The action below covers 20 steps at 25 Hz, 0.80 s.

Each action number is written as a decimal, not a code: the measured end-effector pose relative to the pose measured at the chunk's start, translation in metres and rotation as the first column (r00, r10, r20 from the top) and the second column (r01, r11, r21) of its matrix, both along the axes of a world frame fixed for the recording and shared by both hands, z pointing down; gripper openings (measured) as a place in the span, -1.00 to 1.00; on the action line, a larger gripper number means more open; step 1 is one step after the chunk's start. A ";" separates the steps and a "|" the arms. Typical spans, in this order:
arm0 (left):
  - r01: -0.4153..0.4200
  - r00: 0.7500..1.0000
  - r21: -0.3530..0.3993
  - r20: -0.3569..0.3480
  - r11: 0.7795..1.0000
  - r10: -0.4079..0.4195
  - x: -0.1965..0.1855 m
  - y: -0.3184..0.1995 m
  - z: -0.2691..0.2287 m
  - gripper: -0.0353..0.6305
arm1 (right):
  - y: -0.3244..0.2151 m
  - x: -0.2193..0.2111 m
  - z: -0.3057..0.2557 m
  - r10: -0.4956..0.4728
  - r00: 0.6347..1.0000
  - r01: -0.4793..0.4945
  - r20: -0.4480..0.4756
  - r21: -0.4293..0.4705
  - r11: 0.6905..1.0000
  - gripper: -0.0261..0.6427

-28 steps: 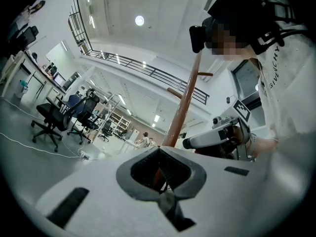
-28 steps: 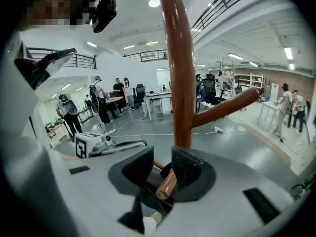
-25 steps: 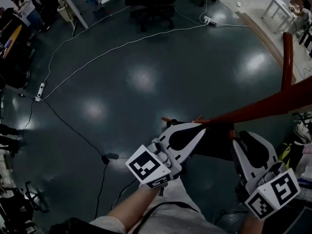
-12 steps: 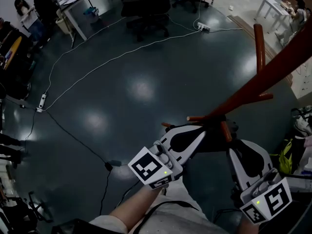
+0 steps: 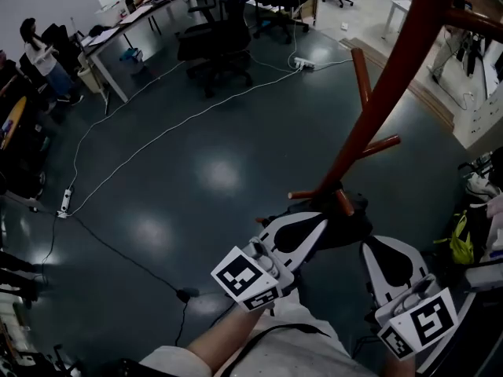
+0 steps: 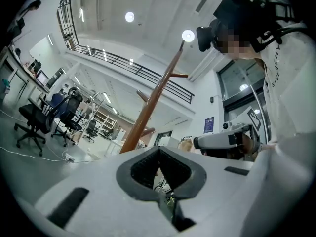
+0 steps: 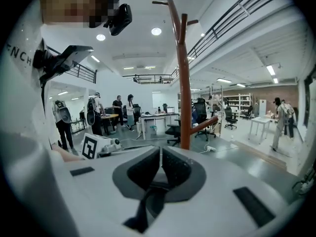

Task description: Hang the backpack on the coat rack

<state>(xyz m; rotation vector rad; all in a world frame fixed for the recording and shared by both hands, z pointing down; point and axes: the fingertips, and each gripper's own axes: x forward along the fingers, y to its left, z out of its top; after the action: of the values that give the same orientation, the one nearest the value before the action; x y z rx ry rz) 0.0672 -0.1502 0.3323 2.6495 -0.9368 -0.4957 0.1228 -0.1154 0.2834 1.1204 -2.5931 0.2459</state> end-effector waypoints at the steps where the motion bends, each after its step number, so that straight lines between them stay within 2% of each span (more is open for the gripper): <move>1: -0.009 1.000 0.010 0.001 1.000 0.009 0.002 0.003 -0.004 -0.87 | 0.004 0.001 -0.004 0.007 1.000 -0.007 -0.003 0.011 1.000 -0.83; 8: -0.039 0.999 0.056 0.014 0.998 0.038 0.010 0.022 -0.022 -0.86 | 0.029 0.007 -0.016 0.034 0.999 -0.034 0.009 0.055 0.998 -0.84; 20: -0.044 0.999 0.029 0.022 0.999 0.043 -0.002 0.038 -0.013 -0.87 | 0.044 -0.002 -0.010 0.055 0.998 -0.055 0.024 0.036 0.998 -0.85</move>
<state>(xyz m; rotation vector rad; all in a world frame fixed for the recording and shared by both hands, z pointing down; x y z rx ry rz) 0.0655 -0.1126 0.3196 2.7004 -0.8823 -0.4759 0.1212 -0.0718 0.2735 1.2096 -2.5991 0.2261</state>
